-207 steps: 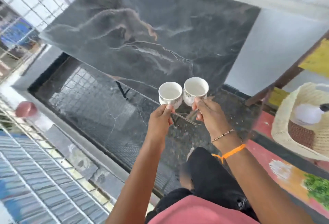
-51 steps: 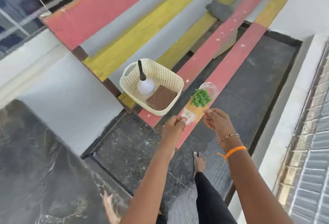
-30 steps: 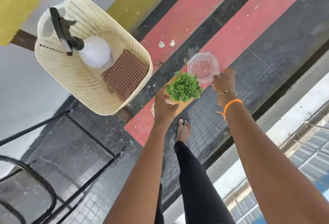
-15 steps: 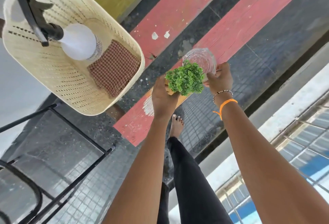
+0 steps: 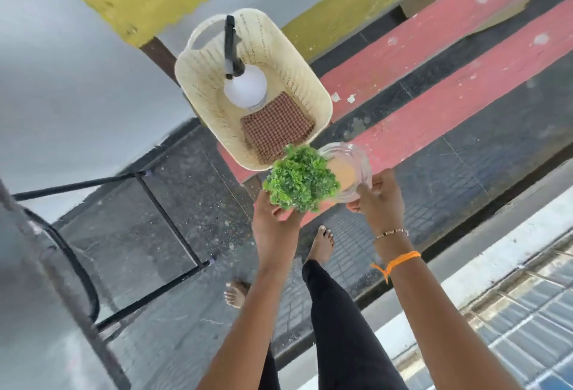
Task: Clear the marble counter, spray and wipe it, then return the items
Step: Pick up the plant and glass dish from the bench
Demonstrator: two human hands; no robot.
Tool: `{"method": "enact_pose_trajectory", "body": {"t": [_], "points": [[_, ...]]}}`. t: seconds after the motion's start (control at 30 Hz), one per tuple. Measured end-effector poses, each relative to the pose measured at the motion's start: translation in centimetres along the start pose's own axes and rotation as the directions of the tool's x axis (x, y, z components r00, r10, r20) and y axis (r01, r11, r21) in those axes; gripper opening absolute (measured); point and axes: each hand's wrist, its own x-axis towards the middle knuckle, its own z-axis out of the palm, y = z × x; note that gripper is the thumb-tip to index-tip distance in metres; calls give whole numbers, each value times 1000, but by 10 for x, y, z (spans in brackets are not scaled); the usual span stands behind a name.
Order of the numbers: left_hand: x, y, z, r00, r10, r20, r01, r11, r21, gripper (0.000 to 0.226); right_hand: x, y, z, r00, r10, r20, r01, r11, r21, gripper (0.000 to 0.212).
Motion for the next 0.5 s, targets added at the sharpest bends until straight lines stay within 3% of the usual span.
{"method": "enact_pose_trajectory", "body": {"t": [0.13, 0.3, 0.5], "points": [[-29, 11, -66, 996, 21, -85, -31, 993, -118, 51, -66, -33, 22, 990, -76, 120, 64, 993, 102, 24], [-50, 23, -165, 975, 87, -204, -137, 959, -249, 46, -143, -79, 79, 960, -227, 162, 195, 962, 191, 25], [-34, 25, -309, 932, 188, -309, -274, 925, -263, 51, -223, -123, 190, 902, -274, 335, 174, 938, 301, 25]]}}
